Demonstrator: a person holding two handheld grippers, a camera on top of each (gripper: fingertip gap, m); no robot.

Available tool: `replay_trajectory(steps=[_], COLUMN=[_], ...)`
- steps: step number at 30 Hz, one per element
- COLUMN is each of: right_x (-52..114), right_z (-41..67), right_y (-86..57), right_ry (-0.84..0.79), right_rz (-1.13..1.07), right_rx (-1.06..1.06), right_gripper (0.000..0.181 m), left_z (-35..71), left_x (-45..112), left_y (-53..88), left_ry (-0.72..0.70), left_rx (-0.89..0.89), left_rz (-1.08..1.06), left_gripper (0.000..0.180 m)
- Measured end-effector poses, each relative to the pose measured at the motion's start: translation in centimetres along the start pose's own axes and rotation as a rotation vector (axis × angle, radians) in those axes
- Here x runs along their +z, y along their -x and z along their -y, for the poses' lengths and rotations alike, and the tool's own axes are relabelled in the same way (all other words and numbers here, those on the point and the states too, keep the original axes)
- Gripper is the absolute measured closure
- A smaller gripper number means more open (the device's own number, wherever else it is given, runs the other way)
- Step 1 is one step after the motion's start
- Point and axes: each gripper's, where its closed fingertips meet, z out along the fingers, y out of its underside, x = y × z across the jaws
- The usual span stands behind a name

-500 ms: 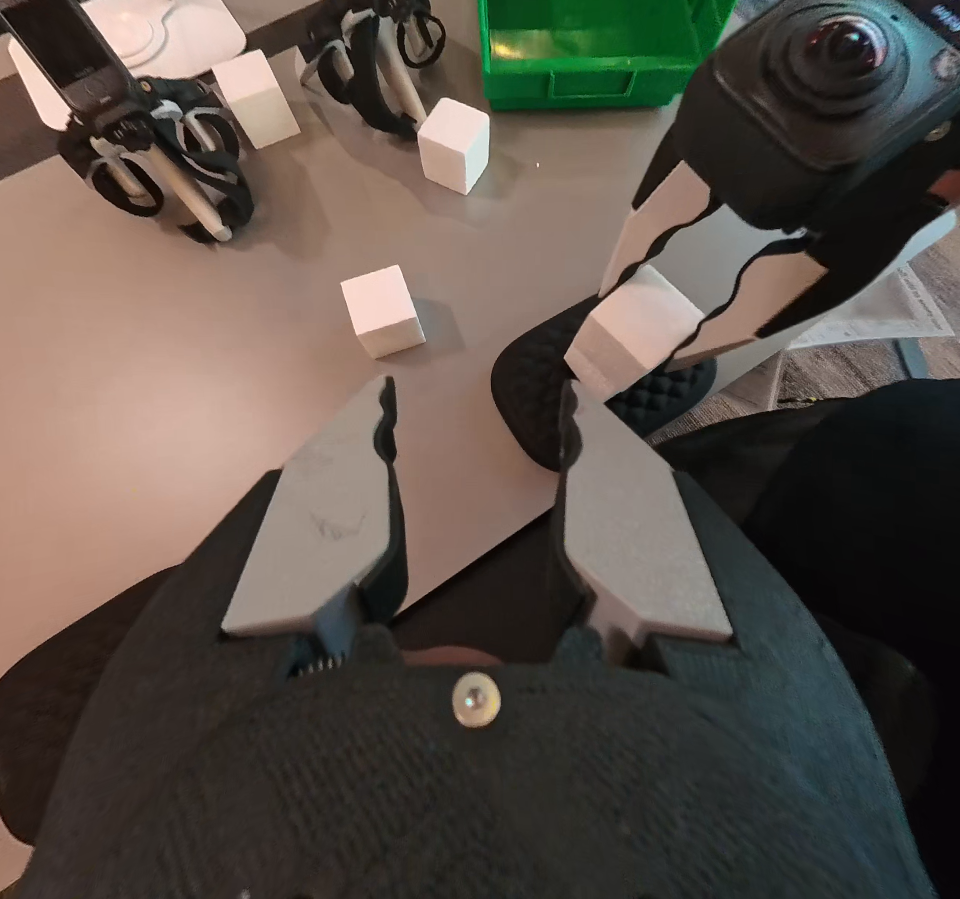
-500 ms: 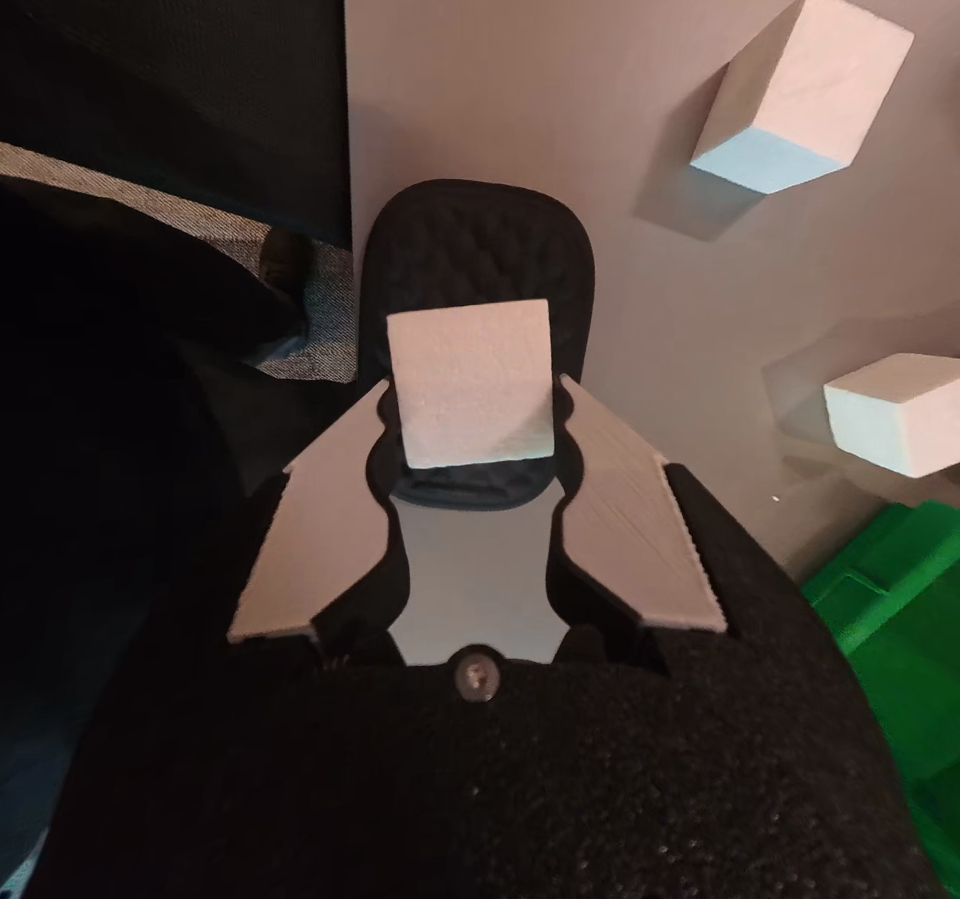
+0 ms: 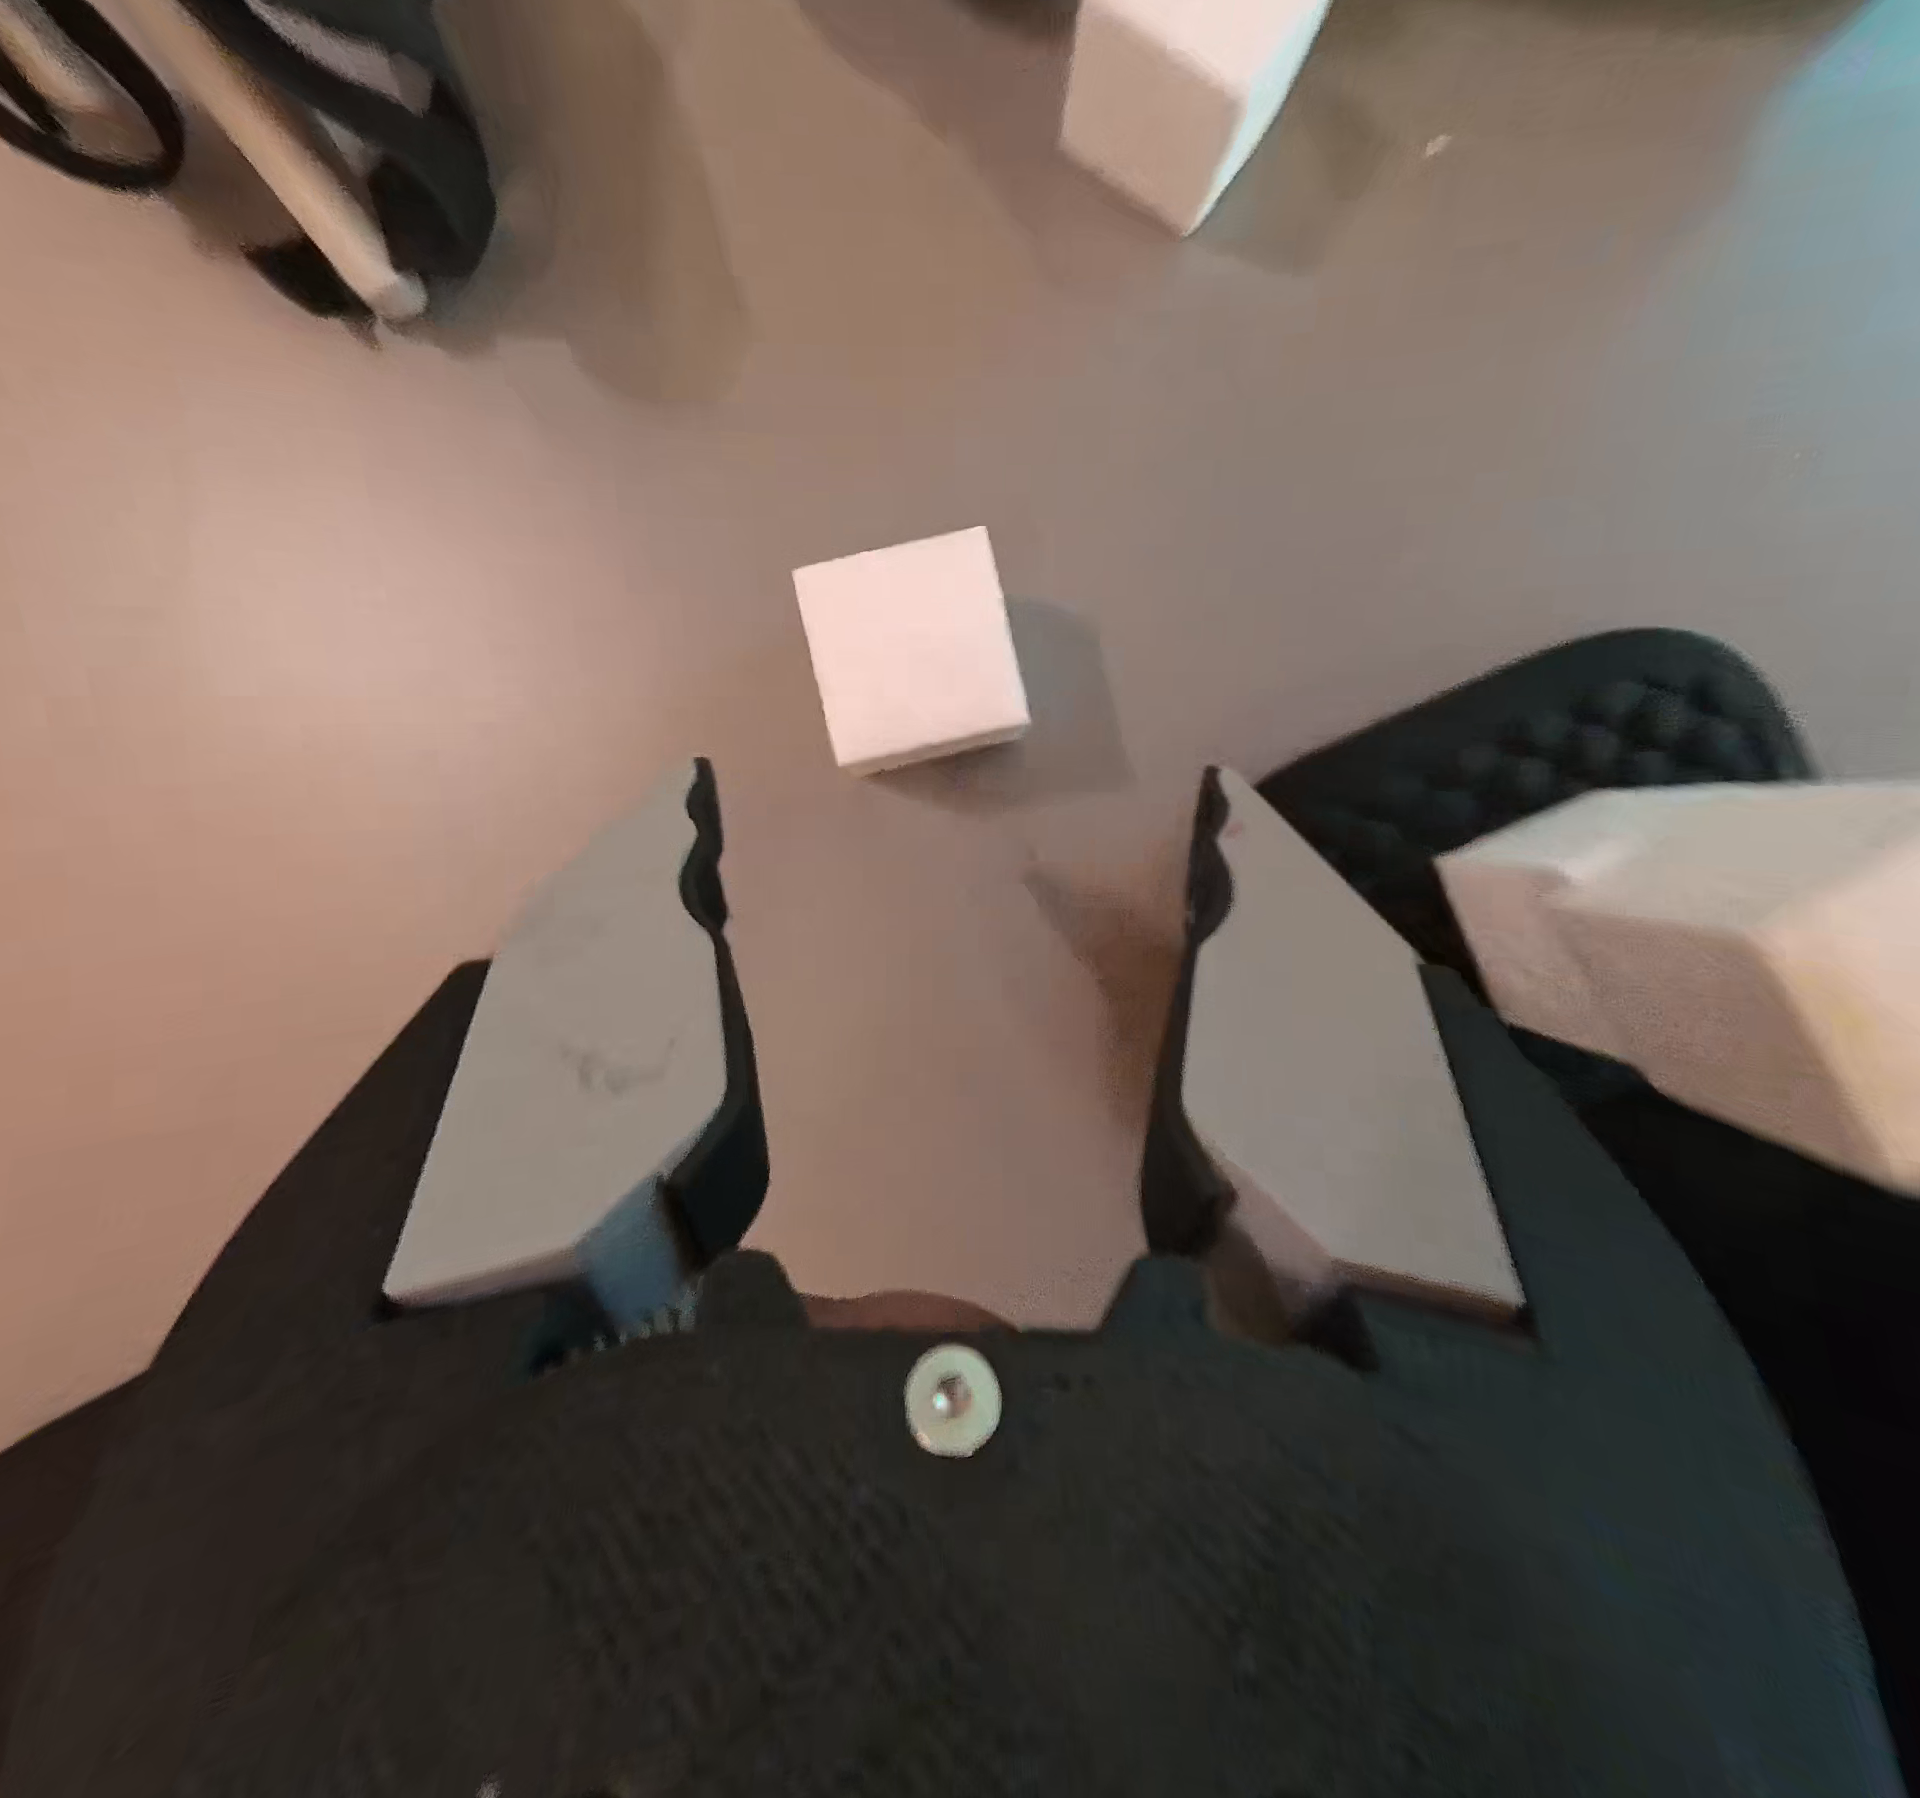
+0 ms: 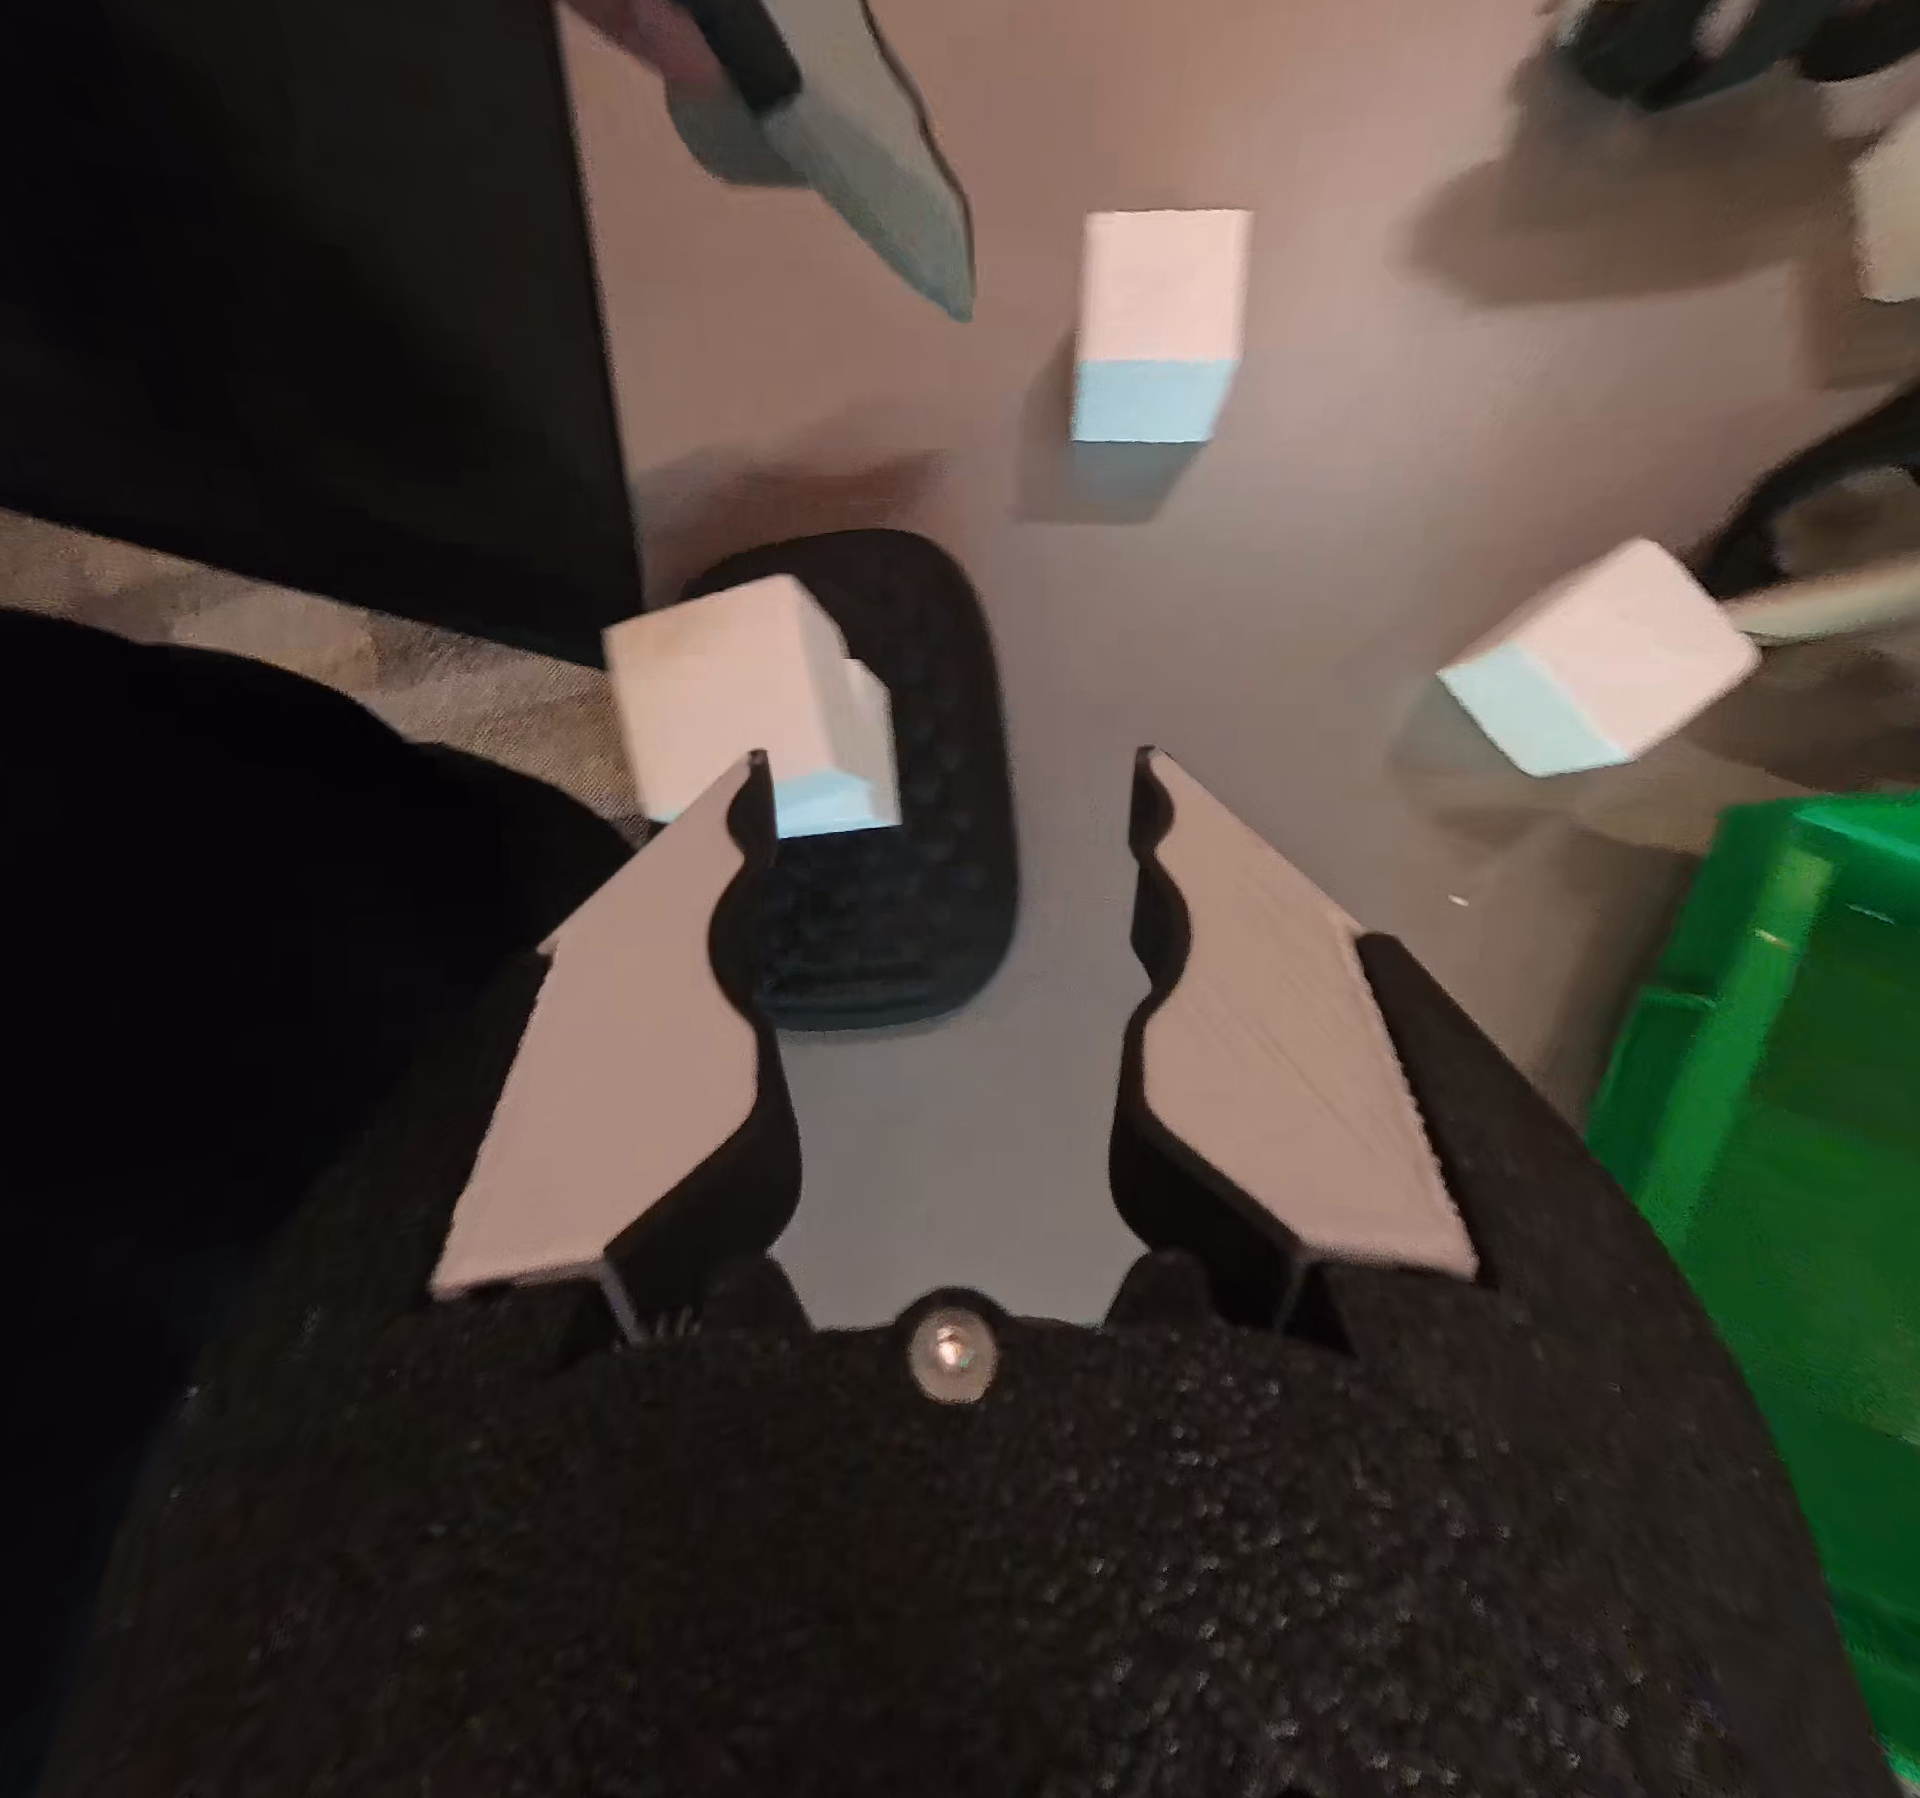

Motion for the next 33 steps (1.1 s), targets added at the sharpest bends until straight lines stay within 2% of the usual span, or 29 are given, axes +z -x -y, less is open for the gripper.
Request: replay_trajectory(steps=[5,6,7,8,12,14,16,19,22,25,33], right_x=[-0.7,-0.5,-0.2,0.3,2.6,3.8,5.0,6.9,8.1,8.5,8.0], right_z=[-1.5,-1.9,-2.2,-2.5,-3.2,-3.0,-2.4,-1.9,-2.1,-2.6,-3.5], right_y=[-6.0,-7.0,-7.8,-8.5,-11.5,-13.2,-14.8,-16.5,-17.0,-17.1,-16.5], right_ry=[-0.05,-0.055,-0.059,-0.064,-0.056,-0.047,-0.047,-0.032,-0.019,-0.013,-0.002], right_rz=[-0.054,-0.061,-0.06,-0.053,-0.076,-0.116,-0.153,-0.178,-0.176,-0.178,-0.172], right_rx=[0.156,0.192,0.228,0.262,0.363,0.385,0.387,0.381,0.398,0.413,0.408], right_gripper=[0.114,0.114,0.114,0.114,0.114,0.111,0.11,0.109,0.108,0.108,0.108], left_z=[-1.7,-2.1,-2.5,-2.7,-1.5,1.3,4.0,5.5,4.8,3.1,-1.8], left_x=[6.2,7.0,7.6,7.9,6.0,2.6,-2.4,-9.3,-11.7,-10.6,-6.4], left_y=[0.6,0.7,0.7,0.7,0.2,-1.8,-5.7,-11.3,-14.6,-16.3,-16.1], left_ry=[0.195,0.223,0.241,0.246,0.202,0.081,-0.045,-0.115,-0.039,0.051,0.193], left_rx=[-0.043,-0.042,-0.036,-0.029,0.002,0.089,0.26,0.548,0.725,0.83,0.949], left_rz=[-0.015,-0.012,-0.011,-0.012,-0.055,-0.164,-0.355,-0.558,-0.615,-0.59,-0.504], left_gripper=[0.089,0.094,0.11,0.121,0.122,0.122,0.122,0.122,0.122,0.122,0.122])
